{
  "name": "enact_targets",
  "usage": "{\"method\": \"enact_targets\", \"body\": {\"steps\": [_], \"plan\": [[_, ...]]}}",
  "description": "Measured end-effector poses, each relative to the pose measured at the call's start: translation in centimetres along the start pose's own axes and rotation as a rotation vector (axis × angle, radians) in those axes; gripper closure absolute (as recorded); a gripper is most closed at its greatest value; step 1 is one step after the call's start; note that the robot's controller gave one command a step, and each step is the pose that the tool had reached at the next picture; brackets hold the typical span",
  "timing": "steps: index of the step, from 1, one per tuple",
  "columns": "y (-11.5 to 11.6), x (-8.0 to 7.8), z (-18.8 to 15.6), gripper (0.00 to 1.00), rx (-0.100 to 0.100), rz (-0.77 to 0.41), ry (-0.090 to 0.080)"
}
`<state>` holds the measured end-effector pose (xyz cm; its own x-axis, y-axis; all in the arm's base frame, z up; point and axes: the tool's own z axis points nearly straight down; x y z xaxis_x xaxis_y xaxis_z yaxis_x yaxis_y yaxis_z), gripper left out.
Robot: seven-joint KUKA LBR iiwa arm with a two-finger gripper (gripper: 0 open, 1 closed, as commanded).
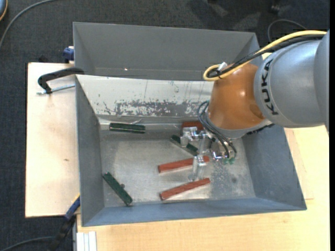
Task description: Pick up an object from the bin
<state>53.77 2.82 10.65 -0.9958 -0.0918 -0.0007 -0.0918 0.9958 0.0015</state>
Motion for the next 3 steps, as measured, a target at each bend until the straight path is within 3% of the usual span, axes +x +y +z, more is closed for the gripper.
{"method": "enact_targets", "body": {"steps": [1,2,3], "plan": [[-0.40,1.00,3.62,0.00,0.000,0.008,-0.004],[-0.31,0.84,3.47,0.00,0.000,0.007,-0.004],[-0.31,0.83,3.47,1.00,0.001,0.007,-0.004]]}}
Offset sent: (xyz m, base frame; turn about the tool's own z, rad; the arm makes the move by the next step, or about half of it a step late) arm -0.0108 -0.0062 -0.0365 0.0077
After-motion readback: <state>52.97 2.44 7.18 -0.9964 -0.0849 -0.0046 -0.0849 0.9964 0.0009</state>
